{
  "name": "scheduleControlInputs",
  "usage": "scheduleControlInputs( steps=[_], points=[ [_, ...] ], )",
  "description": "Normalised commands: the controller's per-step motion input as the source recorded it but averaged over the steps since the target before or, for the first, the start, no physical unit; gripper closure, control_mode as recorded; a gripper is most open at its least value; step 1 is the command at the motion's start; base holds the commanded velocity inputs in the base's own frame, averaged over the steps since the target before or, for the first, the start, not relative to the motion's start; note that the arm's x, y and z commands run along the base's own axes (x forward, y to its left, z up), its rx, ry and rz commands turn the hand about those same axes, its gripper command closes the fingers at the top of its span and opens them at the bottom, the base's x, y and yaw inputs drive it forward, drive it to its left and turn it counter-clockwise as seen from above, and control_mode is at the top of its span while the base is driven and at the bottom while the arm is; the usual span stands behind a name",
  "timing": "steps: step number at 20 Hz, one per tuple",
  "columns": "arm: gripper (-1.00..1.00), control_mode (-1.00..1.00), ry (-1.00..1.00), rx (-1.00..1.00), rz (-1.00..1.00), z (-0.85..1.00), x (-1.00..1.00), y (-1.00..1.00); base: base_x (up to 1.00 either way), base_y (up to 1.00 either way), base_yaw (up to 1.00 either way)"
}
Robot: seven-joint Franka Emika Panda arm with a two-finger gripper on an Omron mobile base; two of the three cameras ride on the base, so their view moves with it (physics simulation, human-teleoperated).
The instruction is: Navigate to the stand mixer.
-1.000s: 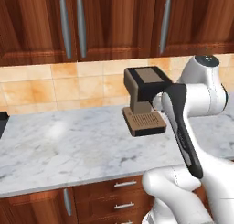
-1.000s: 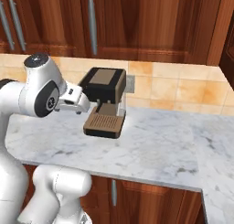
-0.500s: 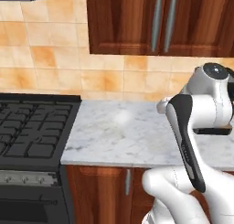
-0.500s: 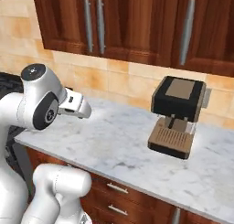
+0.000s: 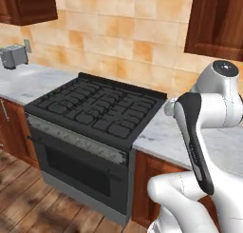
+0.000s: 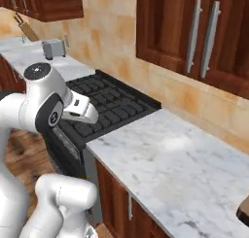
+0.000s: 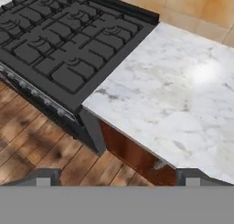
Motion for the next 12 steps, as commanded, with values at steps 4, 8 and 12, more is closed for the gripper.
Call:
scheduleControlInputs(
  steps=[4,8,12],
  points=[
    [-1.00,1.00,0.00,0.00,0.00,0.00,0.00,0.00,0.00,0.68,0.74],
    [-1.00,1.00,0.00,0.00,0.00,0.00,0.00,0.00,0.00,0.74,0.73],
    [-1.00,1.00,0.00,0.00,0.00,0.00,0.00,0.00,0.00,0.73,0.75]
  ],
)
